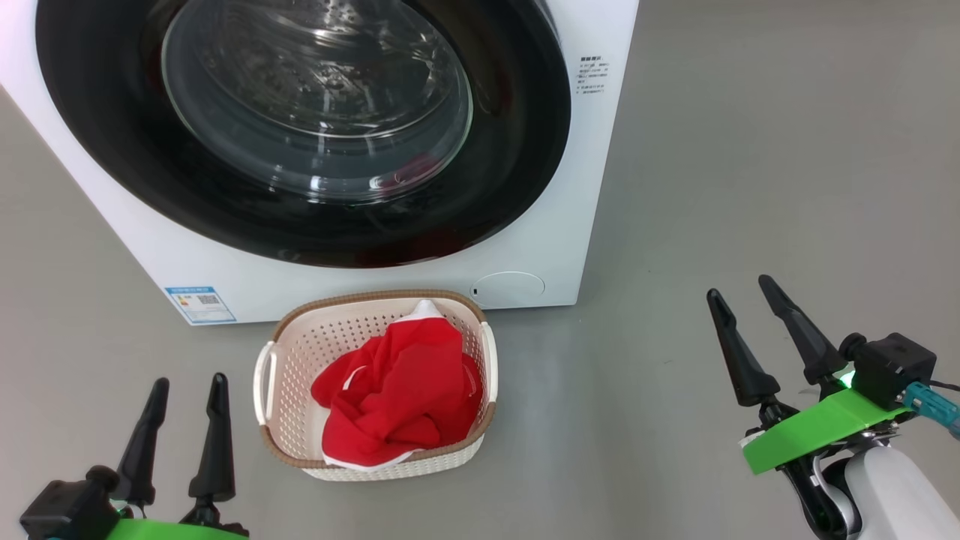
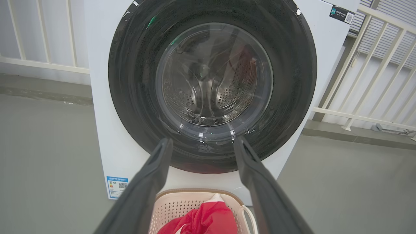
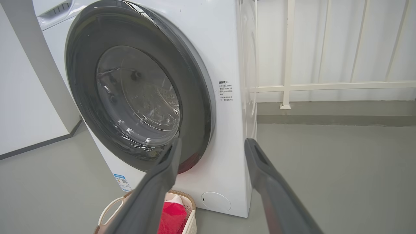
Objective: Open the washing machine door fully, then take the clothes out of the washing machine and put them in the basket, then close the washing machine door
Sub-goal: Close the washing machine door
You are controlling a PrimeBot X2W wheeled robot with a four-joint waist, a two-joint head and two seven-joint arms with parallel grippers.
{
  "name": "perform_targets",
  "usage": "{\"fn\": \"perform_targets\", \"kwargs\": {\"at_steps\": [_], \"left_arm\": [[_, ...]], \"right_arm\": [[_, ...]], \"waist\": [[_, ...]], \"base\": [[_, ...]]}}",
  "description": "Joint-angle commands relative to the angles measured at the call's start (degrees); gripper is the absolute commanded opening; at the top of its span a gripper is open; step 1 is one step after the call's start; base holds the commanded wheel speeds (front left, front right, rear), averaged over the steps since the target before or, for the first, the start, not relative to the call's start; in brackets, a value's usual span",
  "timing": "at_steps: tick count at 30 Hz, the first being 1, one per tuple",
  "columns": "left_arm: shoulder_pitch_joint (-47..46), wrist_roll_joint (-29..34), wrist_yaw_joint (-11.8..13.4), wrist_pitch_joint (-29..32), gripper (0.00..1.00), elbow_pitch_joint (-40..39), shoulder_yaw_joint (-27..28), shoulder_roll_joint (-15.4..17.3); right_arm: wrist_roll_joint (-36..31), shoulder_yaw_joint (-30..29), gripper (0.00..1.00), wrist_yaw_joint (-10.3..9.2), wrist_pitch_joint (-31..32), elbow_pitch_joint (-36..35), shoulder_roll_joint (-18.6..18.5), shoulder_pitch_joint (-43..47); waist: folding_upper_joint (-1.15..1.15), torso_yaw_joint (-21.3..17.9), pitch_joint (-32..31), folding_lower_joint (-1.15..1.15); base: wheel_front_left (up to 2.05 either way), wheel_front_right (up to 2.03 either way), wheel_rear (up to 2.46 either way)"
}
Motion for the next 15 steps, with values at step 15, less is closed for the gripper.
{"fn": "perform_targets", "kwargs": {"at_steps": [15], "left_arm": [[-0.9,-0.4,0.6,0.1,1.0,-2.1,1.0,2.4]], "right_arm": [[-0.8,-0.5,1.0,-0.14,-0.1,-1.7,0.4,1.0]], "waist": [[0.0,0.2,0.1,0.0]], "base": [[0.0,0.0,0.0]]}}
